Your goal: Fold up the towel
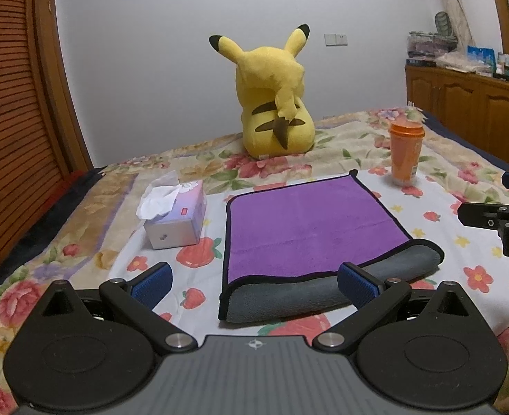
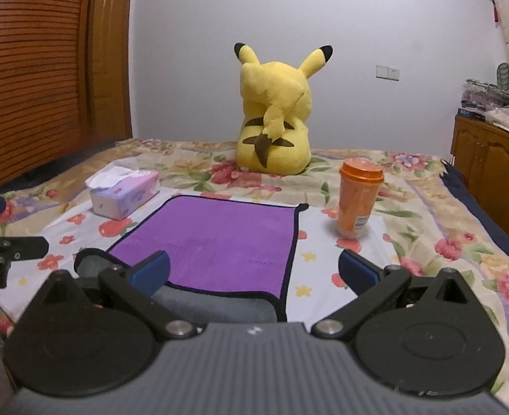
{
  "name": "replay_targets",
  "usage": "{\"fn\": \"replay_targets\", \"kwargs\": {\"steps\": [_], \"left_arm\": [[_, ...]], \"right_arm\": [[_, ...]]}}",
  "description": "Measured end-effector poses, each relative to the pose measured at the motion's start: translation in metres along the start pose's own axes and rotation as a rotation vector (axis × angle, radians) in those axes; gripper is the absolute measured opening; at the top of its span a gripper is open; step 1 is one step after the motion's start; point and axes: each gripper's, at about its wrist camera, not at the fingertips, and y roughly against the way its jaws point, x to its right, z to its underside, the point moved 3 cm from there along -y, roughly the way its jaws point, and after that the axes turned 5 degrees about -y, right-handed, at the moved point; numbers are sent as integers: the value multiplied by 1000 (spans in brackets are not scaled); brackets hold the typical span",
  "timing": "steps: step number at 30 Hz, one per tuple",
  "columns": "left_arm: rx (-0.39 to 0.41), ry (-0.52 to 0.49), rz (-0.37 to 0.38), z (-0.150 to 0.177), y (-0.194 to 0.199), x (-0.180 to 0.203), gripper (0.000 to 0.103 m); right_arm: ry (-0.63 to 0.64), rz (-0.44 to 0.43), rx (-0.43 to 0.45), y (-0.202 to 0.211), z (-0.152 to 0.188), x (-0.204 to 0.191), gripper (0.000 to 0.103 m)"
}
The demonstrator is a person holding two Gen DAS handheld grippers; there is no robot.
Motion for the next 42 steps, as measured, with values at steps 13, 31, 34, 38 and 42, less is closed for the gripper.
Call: {"fn": "replay_targets", "kwargs": {"steps": [13, 31, 34, 38, 42], "left_arm": [[-45, -4, 25, -4, -29, -1, 103], [-129, -27, 51, 1, -81, -9, 103], [-140, -25, 54, 2, -88, -12, 103], [-161, -19, 63, 3, -99, -16, 103], [-184, -8, 64, 5, -109, -21, 103]], "right_arm": [[13, -22, -51, -28, -1, 1, 103], [-1, -64, -132, -67, 2, 8, 103], [3, -70, -149, -73, 4, 7, 103], [12, -77, -175, -81, 7, 6, 103], [11, -80, -215, -90, 13, 7, 103]]}}
